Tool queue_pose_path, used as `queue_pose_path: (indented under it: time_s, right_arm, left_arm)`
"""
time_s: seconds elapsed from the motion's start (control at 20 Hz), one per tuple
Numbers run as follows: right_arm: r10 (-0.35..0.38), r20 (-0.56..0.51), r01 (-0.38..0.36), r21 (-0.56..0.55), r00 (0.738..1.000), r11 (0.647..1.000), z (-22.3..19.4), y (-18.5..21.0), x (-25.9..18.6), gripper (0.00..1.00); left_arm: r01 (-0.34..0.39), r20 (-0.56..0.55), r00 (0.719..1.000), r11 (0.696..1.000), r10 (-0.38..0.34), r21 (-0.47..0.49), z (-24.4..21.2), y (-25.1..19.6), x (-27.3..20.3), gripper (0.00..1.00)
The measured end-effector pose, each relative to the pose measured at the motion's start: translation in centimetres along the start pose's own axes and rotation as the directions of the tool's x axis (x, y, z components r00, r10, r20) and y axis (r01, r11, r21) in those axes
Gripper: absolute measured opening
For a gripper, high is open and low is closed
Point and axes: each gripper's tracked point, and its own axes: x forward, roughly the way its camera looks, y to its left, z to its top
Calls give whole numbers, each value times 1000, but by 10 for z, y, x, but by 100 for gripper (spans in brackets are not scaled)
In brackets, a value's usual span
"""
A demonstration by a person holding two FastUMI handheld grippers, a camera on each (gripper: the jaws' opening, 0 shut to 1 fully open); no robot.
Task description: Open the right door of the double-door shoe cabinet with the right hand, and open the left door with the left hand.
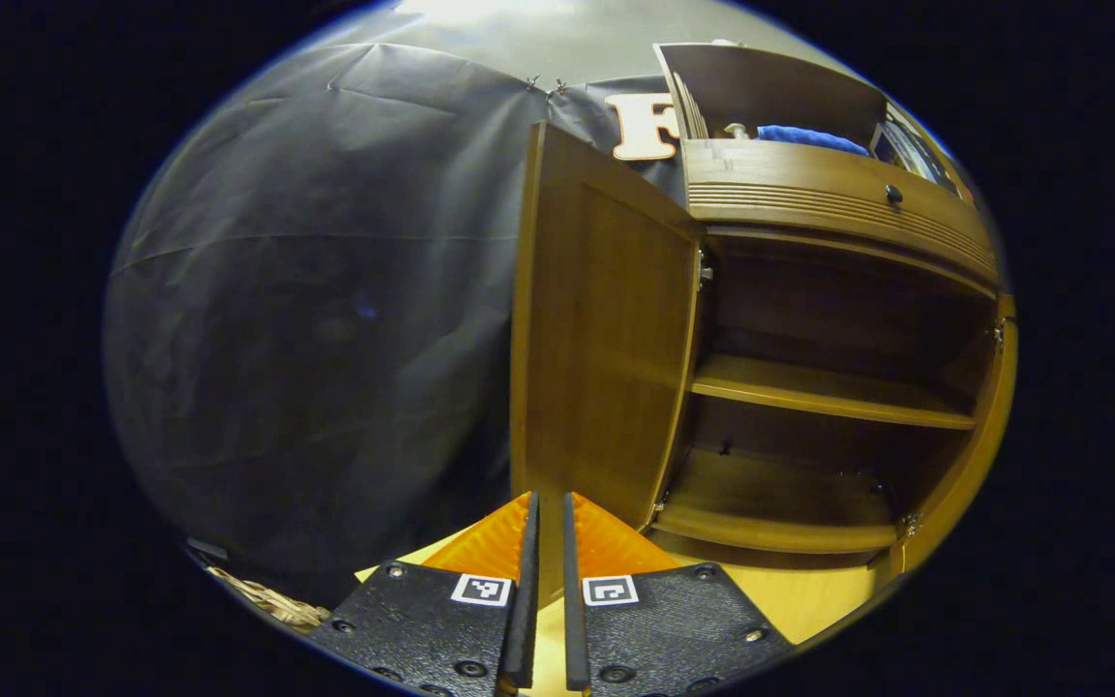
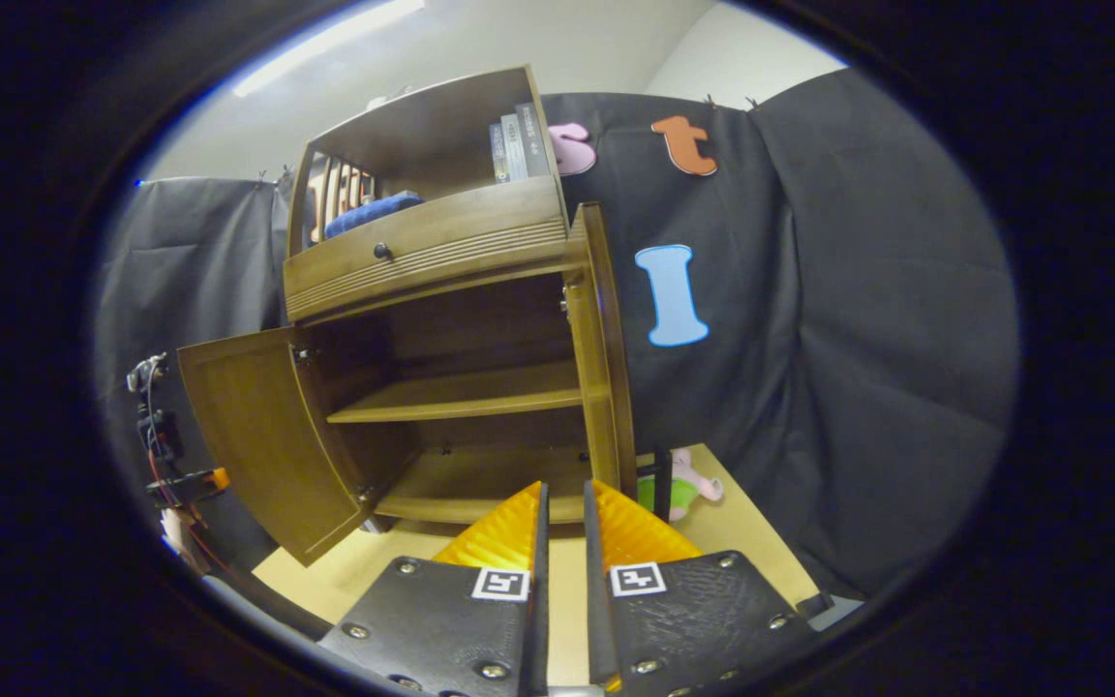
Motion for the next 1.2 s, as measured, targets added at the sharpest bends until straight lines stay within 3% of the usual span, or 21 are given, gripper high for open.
queue_pose_path:
  time_s: [0.25, 0.3, 0.35, 0.4, 0.55, 0.6, 0.65, 0.7, 0.75, 0.8, 0.85, 1.0, 1.05, 1.1, 1.15, 1.2]
  right_arm:
    - [-15, 4, 15, 2, 1000, 1000, 0, -4, -6, 16]
    - [-19, 4, 19, 6, 1000, 1000, 0, -5, -7, 16]
    - [-24, 3, 24, 7, 1000, 1000, -2, -6, -9, 16]
    - [-30, 1, 30, 9, 1000, 1000, -3, -7, -11, 16]
    - [-44, -4, 44, 14, 999, 999, -8, -12, -17, 16]
    - [-48, -5, 48, 16, 999, 999, -8, -13, -18, 16]
    - [-52, -3, 52, 17, 999, 998, -8, -14, -20, 16]
    - [-56, -1, 56, 18, 998, 998, -8, -15, -22, 16]
    - [-58, 1, 58, 19, 998, 998, -8, -15, -23, 16]
    - [-59, 2, 59, 19, 998, 998, -7, -14, -24, 16]
    - [-59, 1, 59, 18, 998, 998, -9, -14, -25, 16]
    - [-51, 3, 51, 9, 999, 999, -9, -5, -27, 16]
    - [-50, 9, 50, 2, 999, 999, -6, -2, -28, 16]
    - [-47, 18, 47, -5, 999, 999, -2, 2, -28, 16]
    - [-42, 30, 43, -14, 999, 999, 3, 6, -27, 16]
    - [-36, 45, 37, -22, 998, 999, 9, 12, -26, 16]
  left_arm:
    - [70, 6, 998, 997, -70, 30, 1, -28, -5, 13]
    - [79, 10, 997, 996, -80, 44, 2, -35, -6, 5]
    - [91, 10, 996, 994, -92, 56, 2, -41, -6, 5]
    - [104, 14, 994, 992, -105, 65, 4, -47, -7, 13]
    - [141, 32, 989, 985, -145, 100, 6, -57, -7, 13]
    - [150, 35, 987, 982, -155, 113, 7, -60, -7, 5]
    - [162, 38, 985, 979, -168, 123, 7, -64, -10, 13]
    - [178, 43, 982, 975, -185, 129, 9, -69, -12, 13]
    - [199, 48, 977, 971, -207, 131, 11, -75, -16, 5]
    - [222, 49, 972, 966, -230, 131, 13, -82, -18, 5]
    - [242, 50, 967, 961, -250, 134, 13, -88, -19, 13]
    - [301, 47, 950, 943, -310, 140, 19, -109, -31, 13]
    - [326, 54, 940, 935, -336, 139, 23, -118, -35, 5]
    - [349, 62, 931, 926, -360, 142, 29, -126, -40, 13]
    - [369, 77, 921, 918, -383, 148, 37, -135, -46, 9]
    - [388, 95, 909, 909, -405, 155, 47, -142, -51, 13]
